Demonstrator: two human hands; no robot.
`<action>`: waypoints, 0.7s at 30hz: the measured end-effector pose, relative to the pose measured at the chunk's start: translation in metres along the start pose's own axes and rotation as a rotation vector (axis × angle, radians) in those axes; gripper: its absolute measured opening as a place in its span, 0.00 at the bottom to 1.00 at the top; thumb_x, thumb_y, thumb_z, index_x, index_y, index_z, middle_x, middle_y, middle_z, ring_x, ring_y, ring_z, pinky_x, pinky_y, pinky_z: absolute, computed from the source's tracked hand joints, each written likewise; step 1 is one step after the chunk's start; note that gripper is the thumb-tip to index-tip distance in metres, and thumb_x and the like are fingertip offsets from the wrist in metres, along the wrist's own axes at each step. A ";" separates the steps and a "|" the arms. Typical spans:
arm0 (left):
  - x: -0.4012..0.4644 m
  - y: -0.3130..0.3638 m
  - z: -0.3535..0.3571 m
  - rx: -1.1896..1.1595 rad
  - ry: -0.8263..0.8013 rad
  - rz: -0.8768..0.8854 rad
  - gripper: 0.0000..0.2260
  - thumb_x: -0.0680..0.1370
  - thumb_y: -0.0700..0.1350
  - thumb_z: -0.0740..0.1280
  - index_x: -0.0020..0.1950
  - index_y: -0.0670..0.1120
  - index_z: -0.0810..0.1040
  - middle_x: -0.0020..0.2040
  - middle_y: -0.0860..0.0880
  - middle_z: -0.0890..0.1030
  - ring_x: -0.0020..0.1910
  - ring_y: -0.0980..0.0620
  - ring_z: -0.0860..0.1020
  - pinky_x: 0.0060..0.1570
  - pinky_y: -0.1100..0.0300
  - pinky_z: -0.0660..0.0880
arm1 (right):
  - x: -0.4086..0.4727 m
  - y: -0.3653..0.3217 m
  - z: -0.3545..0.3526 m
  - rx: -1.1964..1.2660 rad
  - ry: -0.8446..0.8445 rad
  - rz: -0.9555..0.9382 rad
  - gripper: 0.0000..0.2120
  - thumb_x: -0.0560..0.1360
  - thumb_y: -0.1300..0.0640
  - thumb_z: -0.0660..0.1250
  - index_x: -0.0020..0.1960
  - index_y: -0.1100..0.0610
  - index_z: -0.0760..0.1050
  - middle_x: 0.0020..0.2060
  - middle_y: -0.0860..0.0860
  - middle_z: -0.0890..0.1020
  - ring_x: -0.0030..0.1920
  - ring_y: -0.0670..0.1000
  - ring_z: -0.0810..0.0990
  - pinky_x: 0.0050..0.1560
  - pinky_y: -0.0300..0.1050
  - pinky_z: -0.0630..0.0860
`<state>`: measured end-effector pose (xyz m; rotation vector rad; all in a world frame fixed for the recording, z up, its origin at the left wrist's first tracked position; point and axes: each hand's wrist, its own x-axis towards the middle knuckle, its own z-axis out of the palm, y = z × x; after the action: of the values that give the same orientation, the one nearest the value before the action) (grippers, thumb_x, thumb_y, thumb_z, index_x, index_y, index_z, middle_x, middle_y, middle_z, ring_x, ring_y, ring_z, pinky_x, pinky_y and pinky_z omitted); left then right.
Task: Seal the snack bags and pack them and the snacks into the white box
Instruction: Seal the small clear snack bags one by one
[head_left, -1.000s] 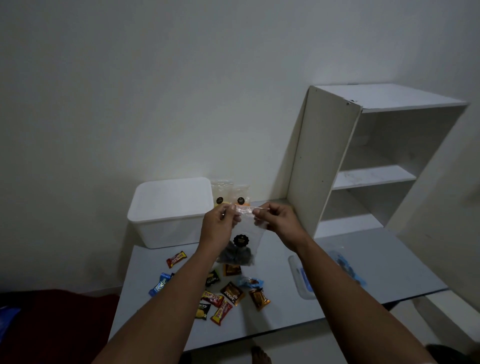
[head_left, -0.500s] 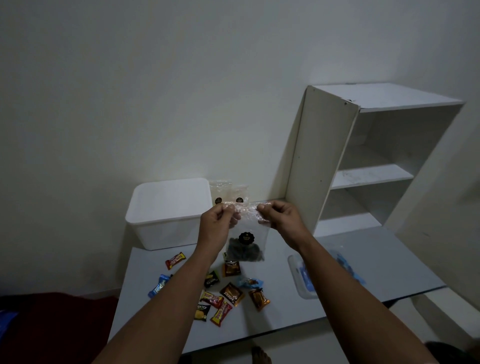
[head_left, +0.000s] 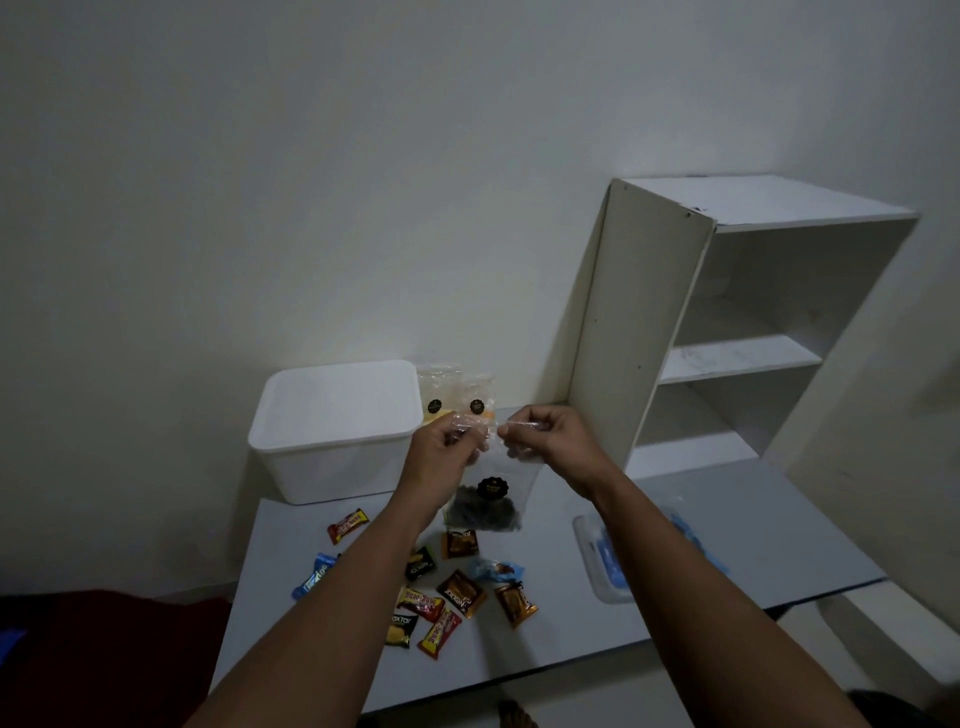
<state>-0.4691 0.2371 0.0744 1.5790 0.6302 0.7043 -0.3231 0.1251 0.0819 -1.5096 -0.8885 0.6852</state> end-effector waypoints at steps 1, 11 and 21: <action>0.000 0.002 -0.001 0.005 -0.013 0.016 0.05 0.81 0.41 0.69 0.46 0.45 0.83 0.39 0.49 0.84 0.38 0.57 0.80 0.44 0.63 0.80 | 0.000 -0.001 0.001 -0.023 -0.006 -0.002 0.08 0.75 0.60 0.75 0.46 0.67 0.83 0.37 0.56 0.85 0.38 0.51 0.83 0.45 0.46 0.80; -0.004 -0.004 -0.008 0.088 -0.069 0.043 0.12 0.84 0.45 0.63 0.46 0.47 0.84 0.38 0.49 0.84 0.38 0.55 0.80 0.49 0.55 0.80 | -0.009 -0.002 0.001 -0.089 -0.017 0.015 0.13 0.76 0.56 0.75 0.47 0.68 0.82 0.39 0.56 0.86 0.38 0.50 0.83 0.45 0.47 0.79; -0.005 -0.006 0.015 0.202 0.208 -0.038 0.15 0.80 0.51 0.67 0.37 0.47 0.71 0.34 0.49 0.74 0.33 0.50 0.71 0.38 0.55 0.70 | -0.018 0.002 0.001 0.053 0.192 0.144 0.11 0.77 0.56 0.74 0.50 0.65 0.82 0.42 0.56 0.88 0.40 0.53 0.86 0.41 0.45 0.82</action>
<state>-0.4611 0.2244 0.0664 1.6859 0.9056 0.8025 -0.3329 0.1102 0.0785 -1.5733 -0.6171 0.6496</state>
